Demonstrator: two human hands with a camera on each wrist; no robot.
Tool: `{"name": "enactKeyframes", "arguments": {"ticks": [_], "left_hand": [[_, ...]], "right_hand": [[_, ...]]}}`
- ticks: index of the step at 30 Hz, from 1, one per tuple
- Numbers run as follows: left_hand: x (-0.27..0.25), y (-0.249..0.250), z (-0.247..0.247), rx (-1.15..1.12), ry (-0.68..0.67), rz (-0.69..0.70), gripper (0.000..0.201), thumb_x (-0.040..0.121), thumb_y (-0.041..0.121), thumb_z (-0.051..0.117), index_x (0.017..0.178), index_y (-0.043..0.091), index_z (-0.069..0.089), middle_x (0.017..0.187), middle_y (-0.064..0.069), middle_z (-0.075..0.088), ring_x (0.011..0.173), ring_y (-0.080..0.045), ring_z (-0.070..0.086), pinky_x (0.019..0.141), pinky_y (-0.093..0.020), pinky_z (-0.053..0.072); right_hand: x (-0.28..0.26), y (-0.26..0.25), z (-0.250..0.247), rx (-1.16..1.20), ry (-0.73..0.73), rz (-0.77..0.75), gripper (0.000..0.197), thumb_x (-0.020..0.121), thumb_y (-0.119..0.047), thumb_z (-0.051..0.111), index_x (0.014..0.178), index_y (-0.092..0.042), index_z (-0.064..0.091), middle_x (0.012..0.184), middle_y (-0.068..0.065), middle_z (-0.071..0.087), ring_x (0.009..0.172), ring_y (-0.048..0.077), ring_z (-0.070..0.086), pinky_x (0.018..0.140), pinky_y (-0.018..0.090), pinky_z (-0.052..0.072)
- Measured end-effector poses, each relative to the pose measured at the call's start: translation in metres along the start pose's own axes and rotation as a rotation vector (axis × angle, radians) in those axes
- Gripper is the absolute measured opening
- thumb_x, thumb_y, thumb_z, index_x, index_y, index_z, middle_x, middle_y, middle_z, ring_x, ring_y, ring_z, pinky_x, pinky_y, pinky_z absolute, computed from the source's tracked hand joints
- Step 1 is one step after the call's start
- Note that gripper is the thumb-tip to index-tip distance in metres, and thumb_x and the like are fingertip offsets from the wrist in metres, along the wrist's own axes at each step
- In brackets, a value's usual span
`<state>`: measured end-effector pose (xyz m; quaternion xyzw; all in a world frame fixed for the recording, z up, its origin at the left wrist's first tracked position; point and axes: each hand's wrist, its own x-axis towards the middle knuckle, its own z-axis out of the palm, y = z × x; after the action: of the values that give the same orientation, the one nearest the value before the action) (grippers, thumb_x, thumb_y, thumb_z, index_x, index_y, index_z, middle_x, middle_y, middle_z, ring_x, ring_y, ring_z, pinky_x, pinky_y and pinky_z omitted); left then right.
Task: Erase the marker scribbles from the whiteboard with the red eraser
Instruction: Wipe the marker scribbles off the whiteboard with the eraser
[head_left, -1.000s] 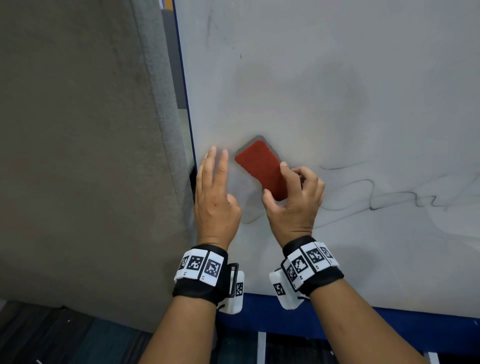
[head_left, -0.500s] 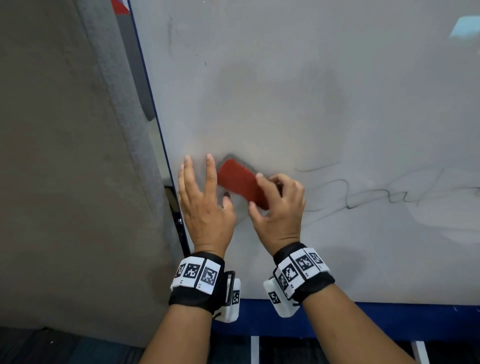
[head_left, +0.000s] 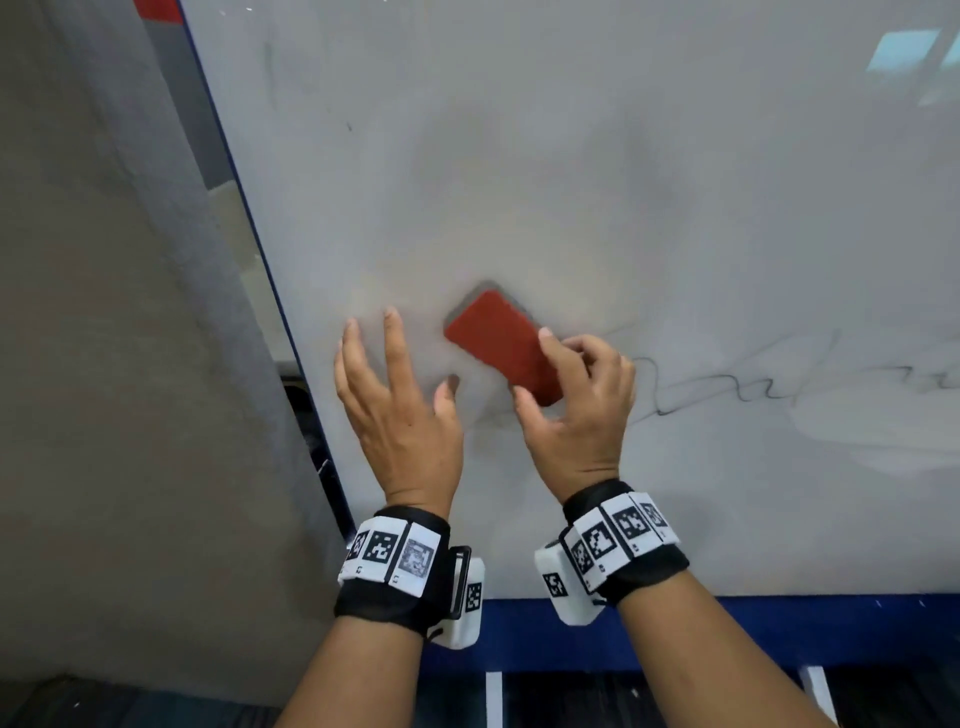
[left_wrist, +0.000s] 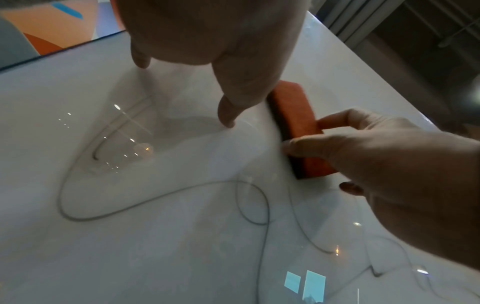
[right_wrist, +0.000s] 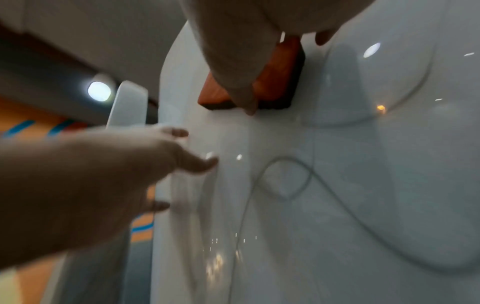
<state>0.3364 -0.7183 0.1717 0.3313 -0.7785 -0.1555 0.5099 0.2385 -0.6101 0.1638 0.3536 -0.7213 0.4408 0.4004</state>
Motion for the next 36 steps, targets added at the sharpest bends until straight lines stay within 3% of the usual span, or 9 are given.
{"name": "enactKeyframes", "arguments": {"ticks": [4,7,10,15,21,27,30,33,36], "left_hand": [[-0.002,0.012,0.006,0.060,0.005,0.070,0.082,0.080,0.010,0.074,0.151,0.027,0.037,0.156,-0.016,0.026,0.138,-0.037,0.030,0.113,-0.047,0.032],[-0.003,0.016,0.009,0.050,0.012,0.085,0.081,0.081,0.004,0.069,0.151,0.028,0.038,0.157,-0.016,0.023,0.141,-0.036,0.026,0.114,-0.047,0.029],[-0.004,0.018,0.012,0.031,0.004,0.071,0.077,0.084,0.011,0.068,0.152,0.029,0.036,0.160,-0.017,0.017,0.143,-0.038,0.020,0.116,-0.049,0.026],[-0.007,0.021,0.013,0.056,-0.003,0.063,0.078,0.084,0.028,0.073,0.152,0.027,0.035,0.159,-0.019,0.018,0.145,-0.037,0.019,0.116,-0.049,0.026],[-0.005,0.036,0.014,0.000,0.042,0.060,0.081,0.074,0.005,0.074,0.147,0.018,0.041,0.153,-0.016,0.031,0.138,-0.035,0.032,0.112,-0.052,0.033],[-0.008,0.036,0.016,0.058,0.020,0.102,0.076,0.081,0.013,0.073,0.148,0.027,0.041,0.155,-0.015,0.030,0.137,-0.035,0.033,0.112,-0.049,0.035],[-0.012,0.040,0.020,0.081,-0.004,0.092,0.076,0.084,0.021,0.070,0.152,0.026,0.036,0.159,-0.016,0.023,0.141,-0.035,0.025,0.114,-0.048,0.029],[-0.014,0.041,0.022,0.083,-0.007,0.079,0.081,0.081,0.015,0.067,0.153,0.025,0.033,0.160,-0.016,0.020,0.143,-0.036,0.022,0.114,-0.049,0.028],[-0.014,0.043,0.023,0.085,0.019,0.069,0.080,0.080,0.018,0.072,0.152,0.024,0.035,0.156,-0.016,0.027,0.139,-0.035,0.029,0.109,-0.051,0.035]], "right_hand": [[0.018,0.006,-0.002,0.044,0.172,0.132,0.061,0.070,-0.022,0.080,0.126,-0.022,0.055,0.116,0.006,0.048,0.098,0.026,0.046,0.092,0.041,0.043],[0.000,-0.001,0.003,0.041,0.075,0.120,0.061,0.070,-0.019,0.076,0.126,-0.025,0.053,0.116,0.010,0.051,0.101,0.029,0.045,0.089,0.048,0.045],[-0.001,0.007,-0.006,0.011,-0.002,0.047,0.059,0.070,-0.018,0.076,0.125,-0.026,0.055,0.114,0.008,0.054,0.101,0.030,0.048,0.089,0.047,0.045],[0.028,0.021,-0.021,0.042,0.253,0.195,0.061,0.069,-0.014,0.079,0.126,-0.007,0.059,0.112,0.017,0.053,0.101,0.023,0.043,0.100,0.020,0.028],[-0.016,0.009,-0.012,0.017,-0.056,0.136,0.063,0.067,-0.015,0.075,0.124,-0.026,0.051,0.116,0.012,0.054,0.104,0.032,0.047,0.093,0.048,0.043],[0.014,0.026,-0.025,0.039,0.171,0.212,0.062,0.069,-0.014,0.078,0.126,-0.016,0.055,0.116,0.015,0.053,0.101,0.026,0.043,0.094,0.036,0.040],[0.002,0.020,-0.018,0.053,0.120,0.225,0.064,0.069,-0.013,0.077,0.127,-0.020,0.051,0.116,0.015,0.052,0.102,0.026,0.042,0.094,0.040,0.043],[-0.018,0.018,-0.016,0.018,-0.045,0.163,0.063,0.068,-0.015,0.076,0.124,-0.025,0.050,0.117,0.011,0.052,0.104,0.030,0.045,0.092,0.048,0.044],[-0.004,0.029,-0.026,0.025,0.042,0.188,0.062,0.067,-0.014,0.076,0.125,-0.019,0.056,0.116,0.014,0.053,0.103,0.028,0.044,0.096,0.040,0.040]]}}
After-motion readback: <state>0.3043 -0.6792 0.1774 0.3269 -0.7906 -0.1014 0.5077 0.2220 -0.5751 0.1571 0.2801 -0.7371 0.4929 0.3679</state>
